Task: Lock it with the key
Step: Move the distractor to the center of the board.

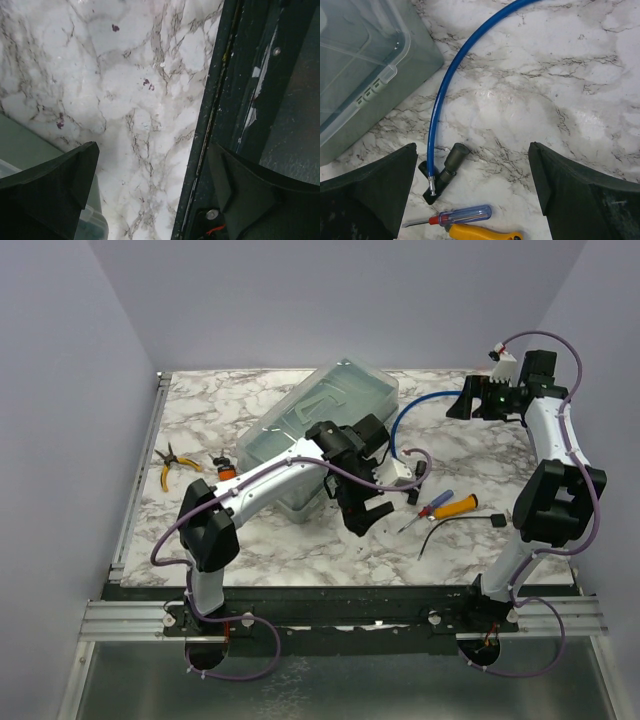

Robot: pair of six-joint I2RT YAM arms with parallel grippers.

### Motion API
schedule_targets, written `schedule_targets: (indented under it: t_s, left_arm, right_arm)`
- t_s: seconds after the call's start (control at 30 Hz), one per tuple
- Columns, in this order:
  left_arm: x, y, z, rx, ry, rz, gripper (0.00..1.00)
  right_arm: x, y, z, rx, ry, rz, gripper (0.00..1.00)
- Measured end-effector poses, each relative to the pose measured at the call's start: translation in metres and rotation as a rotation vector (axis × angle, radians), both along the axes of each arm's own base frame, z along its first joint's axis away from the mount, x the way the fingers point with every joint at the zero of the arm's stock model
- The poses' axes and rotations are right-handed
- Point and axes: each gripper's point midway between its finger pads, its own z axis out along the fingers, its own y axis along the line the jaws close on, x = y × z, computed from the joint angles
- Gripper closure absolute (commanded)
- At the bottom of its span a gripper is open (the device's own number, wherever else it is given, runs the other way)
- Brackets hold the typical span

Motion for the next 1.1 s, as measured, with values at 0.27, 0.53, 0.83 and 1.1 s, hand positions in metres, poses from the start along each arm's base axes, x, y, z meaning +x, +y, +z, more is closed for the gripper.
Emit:
schedule_targets:
  t_s: [0.27,0.53,0.83,1.1]
  left_arm:
    - [-0.001,0.033,-0.059,0.187,0.044,0.071,0.01]
    - [0.042,0.072,-0.077,0.222,0.065,0.247,0.01]
    - [0.118,0.105,-0.076,0.178,-0.055,0.460,0.01]
    - [0.153,0.091,-0.076,0.131,-0.089,0.515,0.01]
  right_arm:
    - [-0.002,0.000,-0.002,0.000,0.010,-0.001,0.00]
    - [-0.005,0.001,-0.008,0.005,0.026,-0.001,0.00]
    - [-0.008,0.002,-0.014,0.011,0.041,0.001,0.00]
    - [-0.010,0.003,-0.013,0.012,0.042,0.001,0.00]
